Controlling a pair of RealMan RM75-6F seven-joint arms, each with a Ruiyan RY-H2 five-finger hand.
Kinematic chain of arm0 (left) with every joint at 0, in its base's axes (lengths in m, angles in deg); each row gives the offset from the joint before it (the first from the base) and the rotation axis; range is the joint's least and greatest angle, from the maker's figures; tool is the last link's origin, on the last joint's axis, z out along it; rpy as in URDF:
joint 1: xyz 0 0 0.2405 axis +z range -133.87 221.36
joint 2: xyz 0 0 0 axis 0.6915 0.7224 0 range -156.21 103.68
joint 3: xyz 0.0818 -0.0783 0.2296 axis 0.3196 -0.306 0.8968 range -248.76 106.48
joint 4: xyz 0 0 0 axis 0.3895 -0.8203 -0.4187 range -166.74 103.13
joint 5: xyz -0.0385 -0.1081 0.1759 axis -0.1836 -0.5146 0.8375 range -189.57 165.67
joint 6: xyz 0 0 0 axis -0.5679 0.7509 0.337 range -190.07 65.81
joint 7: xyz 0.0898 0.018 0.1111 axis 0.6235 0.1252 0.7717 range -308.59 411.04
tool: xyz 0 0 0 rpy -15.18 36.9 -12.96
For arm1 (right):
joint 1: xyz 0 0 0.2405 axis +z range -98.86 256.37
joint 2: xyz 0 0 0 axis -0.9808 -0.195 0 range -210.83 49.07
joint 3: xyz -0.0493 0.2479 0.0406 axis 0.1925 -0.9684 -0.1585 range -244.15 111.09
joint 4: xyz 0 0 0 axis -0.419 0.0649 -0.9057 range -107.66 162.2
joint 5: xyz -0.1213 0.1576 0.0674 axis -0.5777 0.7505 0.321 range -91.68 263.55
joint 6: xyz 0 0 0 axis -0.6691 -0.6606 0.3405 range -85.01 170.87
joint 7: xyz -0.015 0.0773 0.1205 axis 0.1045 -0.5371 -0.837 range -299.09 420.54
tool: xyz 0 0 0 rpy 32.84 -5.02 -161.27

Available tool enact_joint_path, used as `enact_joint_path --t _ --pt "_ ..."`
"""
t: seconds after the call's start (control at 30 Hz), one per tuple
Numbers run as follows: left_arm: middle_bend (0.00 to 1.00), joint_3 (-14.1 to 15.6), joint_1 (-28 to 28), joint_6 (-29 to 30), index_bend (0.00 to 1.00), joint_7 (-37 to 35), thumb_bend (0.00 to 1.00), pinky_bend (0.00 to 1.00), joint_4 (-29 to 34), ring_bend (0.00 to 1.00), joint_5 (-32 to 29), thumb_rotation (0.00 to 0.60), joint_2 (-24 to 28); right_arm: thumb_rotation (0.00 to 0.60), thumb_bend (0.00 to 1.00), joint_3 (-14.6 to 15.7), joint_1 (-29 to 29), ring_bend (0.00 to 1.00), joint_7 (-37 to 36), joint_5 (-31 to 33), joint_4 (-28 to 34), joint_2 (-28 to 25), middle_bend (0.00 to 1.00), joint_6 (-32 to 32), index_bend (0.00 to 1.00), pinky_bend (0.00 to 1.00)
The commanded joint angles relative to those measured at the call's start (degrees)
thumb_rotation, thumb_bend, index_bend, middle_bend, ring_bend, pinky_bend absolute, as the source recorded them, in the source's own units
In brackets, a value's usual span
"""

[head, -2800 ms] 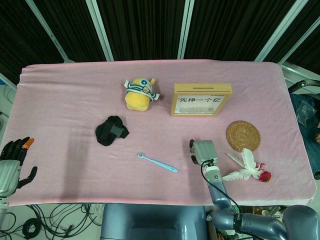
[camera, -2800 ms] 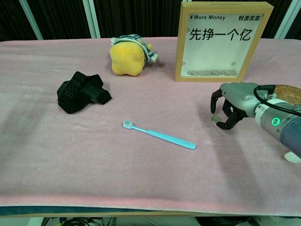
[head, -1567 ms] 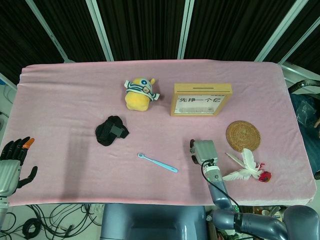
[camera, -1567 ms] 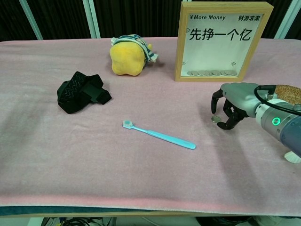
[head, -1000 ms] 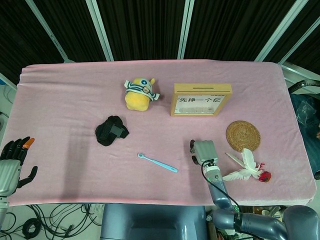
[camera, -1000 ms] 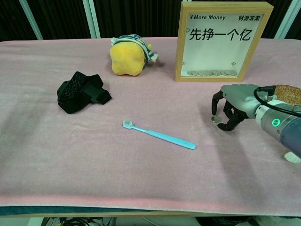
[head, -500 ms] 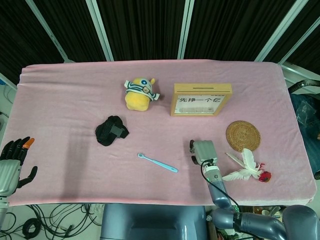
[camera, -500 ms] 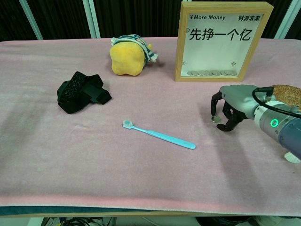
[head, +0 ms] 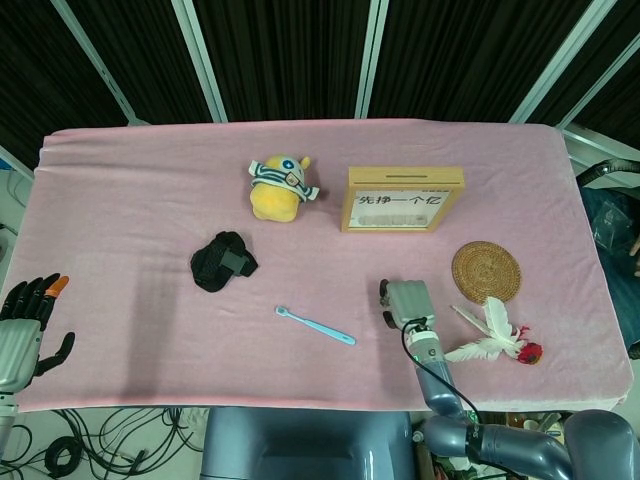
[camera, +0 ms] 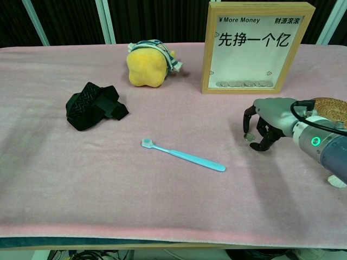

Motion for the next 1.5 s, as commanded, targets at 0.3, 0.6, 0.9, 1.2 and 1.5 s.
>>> enact_joint_path --t 0.3,0.6,0.9,1.2,1.5 --pt "0.04 0.0 0.0 -0.1 0.02 0.1 0.41 0.0 0.0 0.0 -0.1 0.6 0.0 0.6 0.29 0.1 0.0 0.88 -0.1 -0.1 0.0 -0.1 0.86 -0.1 0.43 0.88" --pt "0.04 0.1 0.0 0.0 0.02 0.1 0.41 0.0 0.0 0.0 0.0 0.6 0.0 0.6 0.29 0.2 -0.1 0.88 -0.1 -0.2 0.1 -0.2 0.86 -0.1 0.43 0.88" --pt "0.04 0.1 0.0 -0.1 0.02 0.2 0.41 0.0 0.0 0.0 -0.1 0.6 0.0 0.6 0.29 0.4 -0.2 0.88 -0.3 -0.3 0.0 -0.2 0.86 -0.2 0.43 0.88" --pt "0.04 0.1 0.1 0.0 0.02 0.2 0.41 0.0 0.0 0.0 0.0 0.6 0.0 0.6 0.29 0.3 -0.2 0.88 -0.6 0.0 -0.9 0.1 0.86 -0.6 0.43 0.88" --pt "0.04 0.1 0.0 -0.1 0.02 0.3 0.41 0.0 0.0 0.0 -0.2 0.6 0.0 0.6 0.29 0.0 -0.1 0.88 -1.1 0.1 -1.8 0.6 0.86 -1.1 0.44 0.88"
